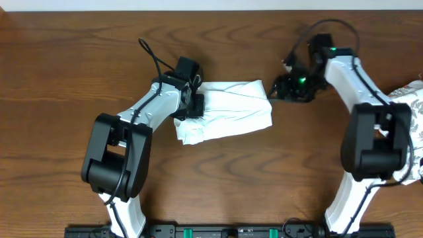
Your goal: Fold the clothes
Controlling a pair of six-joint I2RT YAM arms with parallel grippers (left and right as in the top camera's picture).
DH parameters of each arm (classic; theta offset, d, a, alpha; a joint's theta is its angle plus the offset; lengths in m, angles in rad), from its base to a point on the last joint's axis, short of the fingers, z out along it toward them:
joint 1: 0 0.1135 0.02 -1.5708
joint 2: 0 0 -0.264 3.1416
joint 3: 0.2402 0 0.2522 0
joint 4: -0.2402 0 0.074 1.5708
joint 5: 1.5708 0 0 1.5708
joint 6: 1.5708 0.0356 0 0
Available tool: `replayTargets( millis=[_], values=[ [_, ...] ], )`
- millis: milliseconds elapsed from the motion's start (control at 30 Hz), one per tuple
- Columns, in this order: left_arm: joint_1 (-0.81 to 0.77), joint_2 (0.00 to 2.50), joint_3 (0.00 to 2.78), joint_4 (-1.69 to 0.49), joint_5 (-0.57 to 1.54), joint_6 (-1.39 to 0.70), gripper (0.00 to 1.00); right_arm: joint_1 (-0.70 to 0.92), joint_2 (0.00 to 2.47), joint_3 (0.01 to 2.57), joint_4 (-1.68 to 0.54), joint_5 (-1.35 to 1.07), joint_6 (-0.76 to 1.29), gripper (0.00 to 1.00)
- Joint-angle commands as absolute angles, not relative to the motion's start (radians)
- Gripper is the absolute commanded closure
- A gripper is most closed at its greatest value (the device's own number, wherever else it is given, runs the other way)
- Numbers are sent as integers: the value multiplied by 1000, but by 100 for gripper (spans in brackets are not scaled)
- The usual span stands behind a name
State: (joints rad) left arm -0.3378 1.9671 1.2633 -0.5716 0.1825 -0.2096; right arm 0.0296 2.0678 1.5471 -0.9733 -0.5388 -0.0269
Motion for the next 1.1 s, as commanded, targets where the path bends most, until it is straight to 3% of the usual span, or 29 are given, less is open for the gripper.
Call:
replayTargets(
  millis=[0, 633, 800, 867, 1067],
  values=[
    [-327, 1991, 1242, -586, 123, -203, 81, 4, 2051, 1542, -965, -582, -54, 25],
    [-327, 1991, 1242, -585, 139, -204, 81, 98, 2225, 1536, -838, -734, -62, 33],
    [-327, 1991, 1242, -586, 146, -204, 81, 159, 2262, 1530, -804, -775, -55, 41],
    [-327, 1991, 1242, -586, 146, -204, 81, 175, 2275, 1530, -796, -775, -48, 49],
    [-327, 1991, 1242, -586, 146, -203, 81, 159, 2265, 1530, -805, -781, -49, 86]
  ],
)
